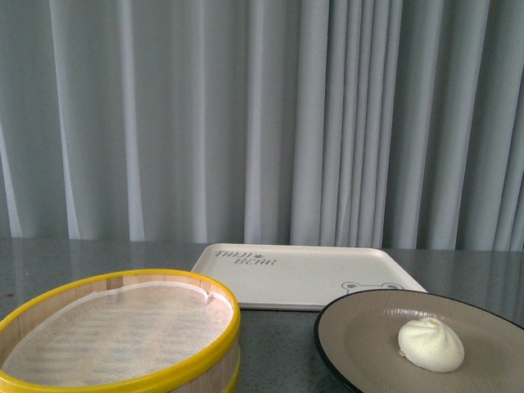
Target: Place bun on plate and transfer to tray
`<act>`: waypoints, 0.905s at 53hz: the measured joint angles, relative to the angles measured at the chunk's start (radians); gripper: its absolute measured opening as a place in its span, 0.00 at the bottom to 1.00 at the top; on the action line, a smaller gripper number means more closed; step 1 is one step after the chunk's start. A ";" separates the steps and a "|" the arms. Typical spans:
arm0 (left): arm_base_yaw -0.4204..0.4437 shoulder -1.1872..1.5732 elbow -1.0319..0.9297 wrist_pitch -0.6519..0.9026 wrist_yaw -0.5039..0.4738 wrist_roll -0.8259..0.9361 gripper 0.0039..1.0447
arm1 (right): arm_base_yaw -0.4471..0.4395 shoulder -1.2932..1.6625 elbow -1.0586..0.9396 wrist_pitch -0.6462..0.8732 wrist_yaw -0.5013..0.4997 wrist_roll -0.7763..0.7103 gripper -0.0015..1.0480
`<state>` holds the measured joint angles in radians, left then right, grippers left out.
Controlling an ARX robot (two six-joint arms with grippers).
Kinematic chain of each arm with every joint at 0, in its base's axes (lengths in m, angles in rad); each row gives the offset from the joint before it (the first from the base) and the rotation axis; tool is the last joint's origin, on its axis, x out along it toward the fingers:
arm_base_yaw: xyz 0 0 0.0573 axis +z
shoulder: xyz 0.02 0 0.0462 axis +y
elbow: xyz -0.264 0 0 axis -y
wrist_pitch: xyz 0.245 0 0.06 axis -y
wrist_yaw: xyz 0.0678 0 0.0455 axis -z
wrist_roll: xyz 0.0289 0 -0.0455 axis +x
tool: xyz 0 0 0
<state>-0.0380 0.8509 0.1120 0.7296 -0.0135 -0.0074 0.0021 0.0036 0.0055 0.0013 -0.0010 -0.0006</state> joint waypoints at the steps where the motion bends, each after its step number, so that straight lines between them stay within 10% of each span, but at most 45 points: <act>1: 0.010 -0.013 -0.006 -0.007 0.006 0.000 0.04 | 0.000 0.000 0.000 0.000 0.000 0.000 0.92; 48: 0.036 -0.518 -0.087 -0.394 0.013 0.000 0.04 | 0.000 0.000 0.000 0.000 0.000 0.000 0.92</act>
<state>-0.0017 0.3332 0.0254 0.3359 -0.0010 -0.0071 0.0025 0.0036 0.0055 0.0013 -0.0013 -0.0006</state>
